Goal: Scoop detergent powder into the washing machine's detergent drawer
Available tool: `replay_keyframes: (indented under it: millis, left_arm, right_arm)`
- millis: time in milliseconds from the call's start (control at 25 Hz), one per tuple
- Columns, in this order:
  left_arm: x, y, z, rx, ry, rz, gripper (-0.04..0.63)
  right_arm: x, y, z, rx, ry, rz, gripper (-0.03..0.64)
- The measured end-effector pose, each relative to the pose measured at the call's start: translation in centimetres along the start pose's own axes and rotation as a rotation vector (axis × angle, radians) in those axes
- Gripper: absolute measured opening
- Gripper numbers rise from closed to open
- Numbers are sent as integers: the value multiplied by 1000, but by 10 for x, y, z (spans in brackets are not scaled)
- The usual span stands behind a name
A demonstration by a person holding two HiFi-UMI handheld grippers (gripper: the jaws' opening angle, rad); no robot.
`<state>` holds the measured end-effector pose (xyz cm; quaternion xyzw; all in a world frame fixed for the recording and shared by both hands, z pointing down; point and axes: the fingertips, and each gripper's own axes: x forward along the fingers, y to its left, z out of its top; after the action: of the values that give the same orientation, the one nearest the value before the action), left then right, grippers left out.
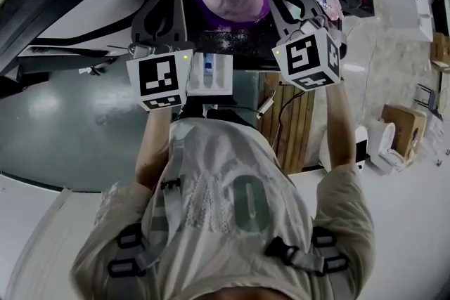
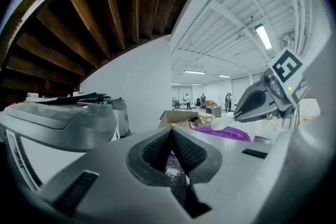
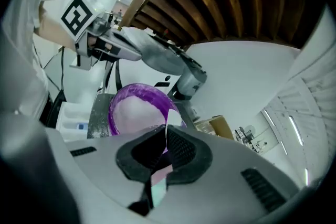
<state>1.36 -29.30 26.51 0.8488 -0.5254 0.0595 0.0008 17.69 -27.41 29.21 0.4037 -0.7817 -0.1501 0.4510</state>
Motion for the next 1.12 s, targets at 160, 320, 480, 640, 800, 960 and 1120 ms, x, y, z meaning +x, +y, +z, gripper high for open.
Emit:
replay_keyframes:
  millis: [160, 320, 480, 640, 800, 960, 1120]
  left_arm:
    - [-2, 6, -13, -22, 11, 2, 20]
    - [-2, 6, -15, -32, 1, -3, 20]
    - [-3, 8, -19, -27, 2, -9, 20]
    - [-3, 10, -28, -33, 12, -9, 20]
    - [-2, 17, -34, -38, 23, -5, 20]
    - [-1, 22, -38, -47, 29, 11, 20]
    - [-2, 26, -40, -57, 30, 21, 20]
  right_arm:
    - [26, 8, -8, -118, 98, 166, 11]
    - [46, 10, -16, -198, 198, 260, 11]
    - [61, 16, -18, -226, 262, 321, 11]
    - [69, 24, -19, -226, 313, 376, 11]
    - [72, 29, -16, -230, 340, 412, 11]
    - [70, 36, -17, -234, 365, 463, 11]
    - [66, 45, -18, -190, 390, 524, 11]
